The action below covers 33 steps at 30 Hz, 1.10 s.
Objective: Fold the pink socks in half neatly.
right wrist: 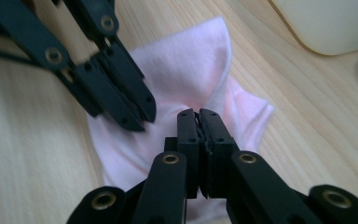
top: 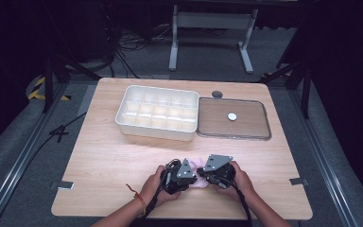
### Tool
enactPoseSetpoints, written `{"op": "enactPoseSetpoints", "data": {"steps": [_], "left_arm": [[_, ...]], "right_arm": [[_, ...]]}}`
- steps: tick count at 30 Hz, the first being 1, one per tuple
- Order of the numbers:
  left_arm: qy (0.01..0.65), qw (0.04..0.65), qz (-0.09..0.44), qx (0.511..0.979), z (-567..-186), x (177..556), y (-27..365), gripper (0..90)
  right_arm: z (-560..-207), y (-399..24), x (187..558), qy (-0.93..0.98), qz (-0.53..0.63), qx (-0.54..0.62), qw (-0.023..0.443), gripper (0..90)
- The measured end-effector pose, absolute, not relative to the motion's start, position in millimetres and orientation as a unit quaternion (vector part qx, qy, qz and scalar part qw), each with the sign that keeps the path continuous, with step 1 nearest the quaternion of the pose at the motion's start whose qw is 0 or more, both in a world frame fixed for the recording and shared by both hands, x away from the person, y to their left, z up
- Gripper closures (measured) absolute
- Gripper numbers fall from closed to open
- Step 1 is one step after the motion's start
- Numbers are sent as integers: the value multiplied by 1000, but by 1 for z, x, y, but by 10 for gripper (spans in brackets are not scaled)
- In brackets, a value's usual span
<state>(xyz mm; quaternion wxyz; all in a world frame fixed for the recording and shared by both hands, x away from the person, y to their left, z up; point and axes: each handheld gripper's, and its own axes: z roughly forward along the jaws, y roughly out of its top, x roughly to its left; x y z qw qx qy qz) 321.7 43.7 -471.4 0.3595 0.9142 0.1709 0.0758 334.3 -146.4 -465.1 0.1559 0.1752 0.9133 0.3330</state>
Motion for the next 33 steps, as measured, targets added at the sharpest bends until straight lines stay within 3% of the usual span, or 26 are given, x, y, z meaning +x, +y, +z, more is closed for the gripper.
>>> {"op": "enactPoseSetpoints", "data": {"steps": [6,13,16,21,25,28,33], "left_arm": [[169,353,73,917,-469,320,46,863],[177,358,73,914,-460,319,64,802],[204,368,72,904,-456,323,76,741],[247,383,27,890,-464,334,84,599],[264,373,35,889,-469,338,79,498],[272,375,22,886,-473,341,77,523],[261,380,21,887,-475,341,73,671]], "right_arm": [[-463,-148,333,915,313,180,181,875],[-463,-156,339,913,317,193,168,874],[-464,-156,340,912,321,197,162,875],[-464,-158,341,909,328,204,155,875],[-465,-160,342,906,336,211,146,876],[-465,-159,341,907,335,207,148,874],[-458,-162,342,898,355,206,158,850]]}}
